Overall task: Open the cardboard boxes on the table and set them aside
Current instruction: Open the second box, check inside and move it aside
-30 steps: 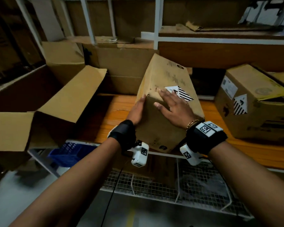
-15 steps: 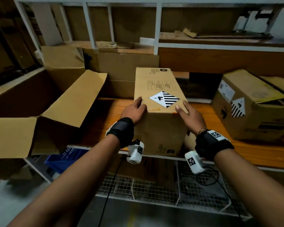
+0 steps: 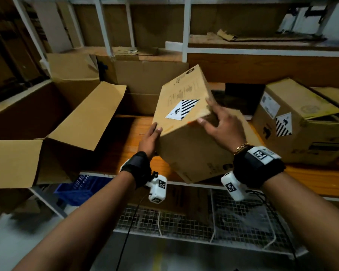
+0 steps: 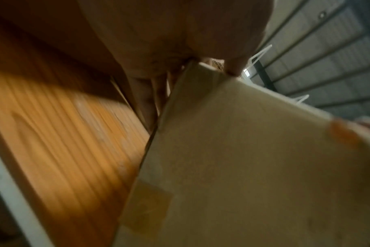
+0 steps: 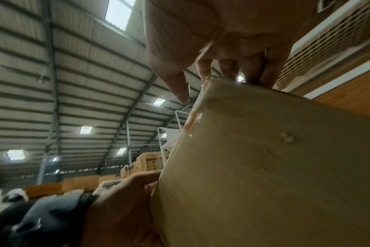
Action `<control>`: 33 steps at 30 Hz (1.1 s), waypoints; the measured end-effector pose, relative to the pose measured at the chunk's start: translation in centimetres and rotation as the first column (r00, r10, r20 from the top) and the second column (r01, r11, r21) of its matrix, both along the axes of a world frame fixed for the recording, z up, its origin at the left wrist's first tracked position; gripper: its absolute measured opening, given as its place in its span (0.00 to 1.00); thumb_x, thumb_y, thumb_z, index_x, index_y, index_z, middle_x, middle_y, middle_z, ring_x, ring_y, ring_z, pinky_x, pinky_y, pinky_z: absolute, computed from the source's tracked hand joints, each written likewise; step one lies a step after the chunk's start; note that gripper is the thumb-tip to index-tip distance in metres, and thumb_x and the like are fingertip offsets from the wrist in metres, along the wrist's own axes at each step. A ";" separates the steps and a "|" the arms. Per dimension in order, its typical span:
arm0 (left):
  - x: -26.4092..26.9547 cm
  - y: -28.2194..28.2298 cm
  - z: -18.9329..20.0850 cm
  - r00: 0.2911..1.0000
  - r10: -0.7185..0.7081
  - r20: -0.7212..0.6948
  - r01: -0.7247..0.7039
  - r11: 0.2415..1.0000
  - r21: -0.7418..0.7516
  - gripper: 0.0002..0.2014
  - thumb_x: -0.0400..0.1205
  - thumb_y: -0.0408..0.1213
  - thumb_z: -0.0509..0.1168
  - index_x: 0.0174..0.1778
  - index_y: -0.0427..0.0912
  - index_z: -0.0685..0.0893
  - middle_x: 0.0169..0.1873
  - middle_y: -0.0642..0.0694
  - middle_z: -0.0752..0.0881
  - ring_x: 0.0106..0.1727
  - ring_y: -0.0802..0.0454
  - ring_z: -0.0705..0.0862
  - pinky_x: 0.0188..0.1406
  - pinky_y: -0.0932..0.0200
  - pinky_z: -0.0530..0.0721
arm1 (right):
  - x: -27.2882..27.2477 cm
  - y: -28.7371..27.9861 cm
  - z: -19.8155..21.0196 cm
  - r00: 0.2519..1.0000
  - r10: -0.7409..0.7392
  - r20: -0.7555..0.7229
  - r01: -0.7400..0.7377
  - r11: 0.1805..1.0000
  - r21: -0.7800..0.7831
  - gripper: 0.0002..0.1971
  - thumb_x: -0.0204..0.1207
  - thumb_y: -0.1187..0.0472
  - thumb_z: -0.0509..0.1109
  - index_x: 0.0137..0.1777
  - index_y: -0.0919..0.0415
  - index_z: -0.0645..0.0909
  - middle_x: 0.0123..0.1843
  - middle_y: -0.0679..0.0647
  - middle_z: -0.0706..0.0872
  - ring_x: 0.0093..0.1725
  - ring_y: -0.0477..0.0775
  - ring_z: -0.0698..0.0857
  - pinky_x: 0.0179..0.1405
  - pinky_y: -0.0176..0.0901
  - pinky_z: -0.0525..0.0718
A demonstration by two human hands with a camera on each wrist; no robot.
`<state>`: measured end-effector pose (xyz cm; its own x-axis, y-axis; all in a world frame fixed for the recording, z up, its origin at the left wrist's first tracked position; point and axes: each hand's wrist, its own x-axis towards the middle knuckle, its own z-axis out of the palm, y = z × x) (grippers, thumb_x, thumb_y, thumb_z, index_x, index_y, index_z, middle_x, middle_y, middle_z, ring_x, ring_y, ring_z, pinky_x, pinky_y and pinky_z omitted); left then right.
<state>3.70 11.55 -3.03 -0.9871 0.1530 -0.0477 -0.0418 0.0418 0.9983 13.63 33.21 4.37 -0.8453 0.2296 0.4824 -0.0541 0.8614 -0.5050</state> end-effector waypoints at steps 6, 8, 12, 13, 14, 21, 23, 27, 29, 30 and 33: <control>0.6 -3.3 -1.0 0.993 0.088 -0.079 -0.115 0.875 -0.470 0.28 0.88 0.57 0.46 0.78 0.46 0.73 0.76 0.38 0.73 0.75 0.38 0.73 0.76 0.46 0.69 | -1.9 -4.2 -2.2 0.968 0.245 0.045 -0.247 0.969 0.034 0.40 0.78 0.40 0.65 0.86 0.42 0.50 0.87 0.45 0.58 0.84 0.54 0.62 0.77 0.63 0.70; 1.3 -3.6 -1.2 0.996 0.089 -0.016 -0.085 0.865 -0.495 0.32 0.86 0.63 0.42 0.77 0.47 0.74 0.76 0.40 0.73 0.75 0.38 0.73 0.77 0.45 0.67 | -2.4 -5.3 -2.7 0.961 0.265 0.077 -0.270 0.961 0.058 0.40 0.78 0.39 0.66 0.86 0.41 0.50 0.87 0.44 0.56 0.85 0.53 0.57 0.80 0.63 0.62; 2.6 -2.9 -1.4 0.989 0.109 0.102 -0.055 0.903 -0.427 0.46 0.75 0.78 0.40 0.74 0.47 0.78 0.72 0.37 0.77 0.71 0.37 0.77 0.75 0.42 0.70 | -2.4 -7.2 -4.2 0.956 0.194 0.218 -0.237 0.953 0.188 0.36 0.74 0.29 0.58 0.82 0.31 0.54 0.87 0.42 0.56 0.85 0.54 0.56 0.79 0.71 0.55; 2.5 -2.6 -1.8 0.990 0.093 0.106 -0.055 0.945 -0.323 0.50 0.68 0.83 0.41 0.73 0.52 0.79 0.71 0.38 0.79 0.70 0.38 0.78 0.74 0.40 0.72 | -2.4 -7.3 -4.8 0.950 0.169 0.261 -0.222 0.957 0.188 0.36 0.73 0.26 0.55 0.82 0.32 0.58 0.87 0.42 0.56 0.85 0.55 0.57 0.79 0.71 0.57; 2.6 -2.1 -1.8 0.990 0.095 0.102 -0.069 0.970 -0.232 0.52 0.63 0.87 0.43 0.72 0.57 0.79 0.71 0.40 0.80 0.70 0.38 0.78 0.73 0.38 0.72 | -2.3 -7.3 -5.3 0.942 0.150 0.299 -0.208 0.963 0.173 0.37 0.72 0.24 0.53 0.81 0.34 0.61 0.87 0.44 0.57 0.84 0.56 0.58 0.78 0.69 0.59; 2.6 0.0 -2.5 0.999 0.033 -0.041 -0.045 0.941 -0.336 0.55 0.64 0.84 0.50 0.81 0.49 0.64 0.75 0.44 0.76 0.74 0.42 0.77 0.73 0.42 0.74 | -2.9 -3.8 -6.5 0.878 -0.016 0.478 -0.023 0.997 0.075 0.45 0.77 0.29 0.57 0.86 0.56 0.53 0.82 0.61 0.69 0.77 0.64 0.73 0.73 0.56 0.69; 0.8 0.0 -4.3 1.000 -0.025 -0.017 0.016 0.926 -0.377 0.55 0.64 0.85 0.49 0.82 0.52 0.62 0.75 0.46 0.77 0.73 0.43 0.77 0.72 0.43 0.75 | -3.5 -2.7 -5.8 0.890 0.112 0.441 0.007 0.965 -0.260 0.46 0.74 0.34 0.68 0.86 0.55 0.55 0.80 0.59 0.73 0.75 0.62 0.76 0.72 0.55 0.74; -2.1 -0.9 -3.7 0.994 -0.079 0.068 0.098 0.938 -0.331 0.50 0.64 0.83 0.56 0.77 0.54 0.72 0.72 0.50 0.79 0.73 0.43 0.78 0.70 0.39 0.74 | -2.6 -3.6 -4.2 0.942 0.323 0.088 -0.182 0.715 -0.674 0.44 0.70 0.40 0.76 0.83 0.49 0.61 0.77 0.51 0.77 0.72 0.51 0.78 0.72 0.53 0.76; -0.4 -0.9 0.3 0.990 -0.106 0.096 0.126 0.964 -0.236 0.36 0.79 0.69 0.55 0.74 0.48 0.75 0.68 0.46 0.81 0.65 0.40 0.82 0.60 0.45 0.78 | -1.7 -5.2 -3.7 0.880 0.449 0.154 -0.292 0.768 -0.570 0.40 0.71 0.36 0.73 0.80 0.48 0.66 0.74 0.49 0.80 0.69 0.48 0.80 0.67 0.45 0.78; 0.3 -0.8 2.0 0.988 -0.106 0.115 0.125 0.978 -0.168 0.30 0.83 0.64 0.52 0.74 0.49 0.75 0.66 0.46 0.82 0.59 0.41 0.83 0.56 0.46 0.79 | -1.4 -5.9 -3.6 0.836 0.494 0.240 -0.338 0.807 -0.484 0.39 0.73 0.35 0.71 0.81 0.48 0.65 0.75 0.50 0.79 0.69 0.49 0.80 0.65 0.41 0.78; 1.3 -0.4 4.5 0.995 -0.022 0.098 0.014 0.997 0.081 0.28 0.82 0.68 0.44 0.65 0.57 0.79 0.56 0.50 0.86 0.51 0.47 0.85 0.44 0.53 0.82 | -1.5 -7.3 -4.5 0.743 0.456 0.490 -0.482 0.872 -0.081 0.41 0.76 0.27 0.56 0.86 0.37 0.45 0.80 0.52 0.75 0.74 0.57 0.77 0.73 0.53 0.72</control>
<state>4.99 11.20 1.48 -0.9752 0.1782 -0.1314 -0.1400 -0.0366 0.9895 12.18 25.89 -0.17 -0.9627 -0.2703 -0.0144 -0.2210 0.8155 -0.5350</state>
